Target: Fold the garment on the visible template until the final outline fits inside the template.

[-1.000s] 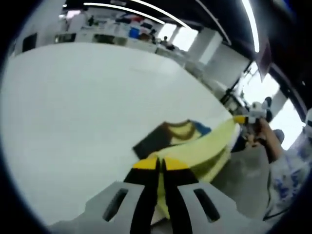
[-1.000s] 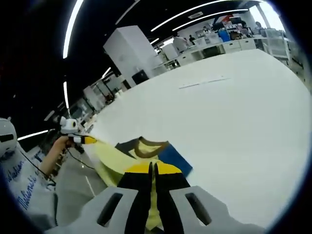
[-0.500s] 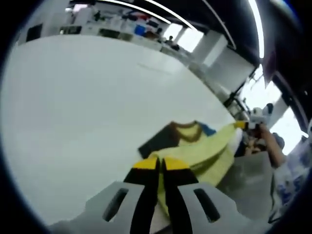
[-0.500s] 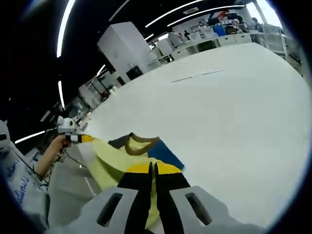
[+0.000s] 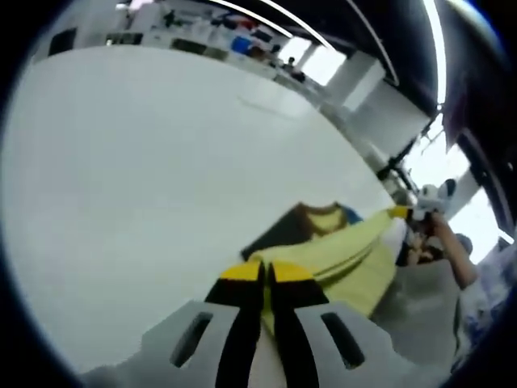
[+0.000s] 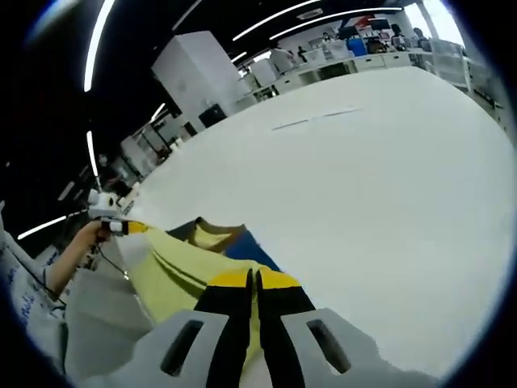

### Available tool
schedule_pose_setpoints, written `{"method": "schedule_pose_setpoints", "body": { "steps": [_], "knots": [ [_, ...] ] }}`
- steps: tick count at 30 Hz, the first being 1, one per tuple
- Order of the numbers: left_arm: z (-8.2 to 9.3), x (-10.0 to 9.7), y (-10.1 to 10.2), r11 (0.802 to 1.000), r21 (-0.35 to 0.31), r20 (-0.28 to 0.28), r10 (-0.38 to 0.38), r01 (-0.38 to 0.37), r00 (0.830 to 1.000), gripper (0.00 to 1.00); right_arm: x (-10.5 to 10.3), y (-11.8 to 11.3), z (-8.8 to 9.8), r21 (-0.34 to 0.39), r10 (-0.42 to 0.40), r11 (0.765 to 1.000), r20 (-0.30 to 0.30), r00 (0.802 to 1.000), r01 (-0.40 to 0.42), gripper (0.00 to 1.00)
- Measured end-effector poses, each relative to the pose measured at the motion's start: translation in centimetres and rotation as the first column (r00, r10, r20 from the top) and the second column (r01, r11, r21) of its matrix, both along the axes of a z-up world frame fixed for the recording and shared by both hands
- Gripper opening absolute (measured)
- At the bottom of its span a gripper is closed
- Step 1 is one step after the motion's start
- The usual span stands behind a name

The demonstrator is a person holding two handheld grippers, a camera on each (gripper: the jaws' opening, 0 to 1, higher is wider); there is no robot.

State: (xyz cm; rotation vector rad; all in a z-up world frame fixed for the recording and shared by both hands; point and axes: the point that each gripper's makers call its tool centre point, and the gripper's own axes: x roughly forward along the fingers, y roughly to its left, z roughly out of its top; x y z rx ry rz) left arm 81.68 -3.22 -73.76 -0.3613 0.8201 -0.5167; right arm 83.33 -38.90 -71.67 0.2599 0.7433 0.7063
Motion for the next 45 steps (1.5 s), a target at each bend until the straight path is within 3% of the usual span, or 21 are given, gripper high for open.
{"method": "schedule_pose_setpoints", "body": {
  "steps": [4, 8, 11, 18, 21, 26, 45],
  "knots": [
    [-0.3, 0.3, -0.2, 1.000, 0.008, -0.001, 0.005, -0.005, 1.000, 0.00, 0.6, 0.0, -0.6, -0.010, -0.009, 1.000, 0.001, 1.000, 0.009, 0.02],
    [-0.8, 0.5, -0.2, 1.000, 0.020, -0.001, 0.001, -0.001, 1.000, 0.00, 0.8, -0.3, -2.1, -0.114, 0.011, 0.993, 0.000, 1.000, -0.011, 0.02],
    [-1.0, 0.7, -0.2, 1.000, 0.024, 0.001, 0.008, -0.008, 1.000, 0.00, 1.1, 0.0, -2.5, -0.143, 0.024, 0.989, 0.004, 1.000, -0.023, 0.02],
    [-1.3, 1.0, -0.3, 0.999, 0.039, 0.005, 0.017, -0.018, 1.000, 0.00, 2.0, -0.4, -2.9, -0.148, 0.004, 0.989, 0.020, 1.000, -0.002, 0.02],
    [-1.5, 0.9, -0.4, 0.999, 0.042, -0.002, 0.018, -0.018, 1.000, 0.00, 2.4, -0.4, -3.3, -0.184, 0.006, 0.983, 0.048, 0.999, 0.003, 0.02],
    [-1.8, 1.3, -0.6, 0.996, 0.092, 0.016, 0.023, -0.024, 1.000, 0.00, 2.6, -0.3, -4.2, -0.235, 0.022, 0.972, 0.049, 0.999, -0.010, 0.02],
    [-3.4, 1.2, -0.8, 0.975, 0.221, 0.021, -0.027, 0.022, 0.999, 0.00, 2.7, -0.4, -5.6, -0.283, 0.030, 0.959, 0.055, 0.998, -0.014, 0.03]
  ]
}}
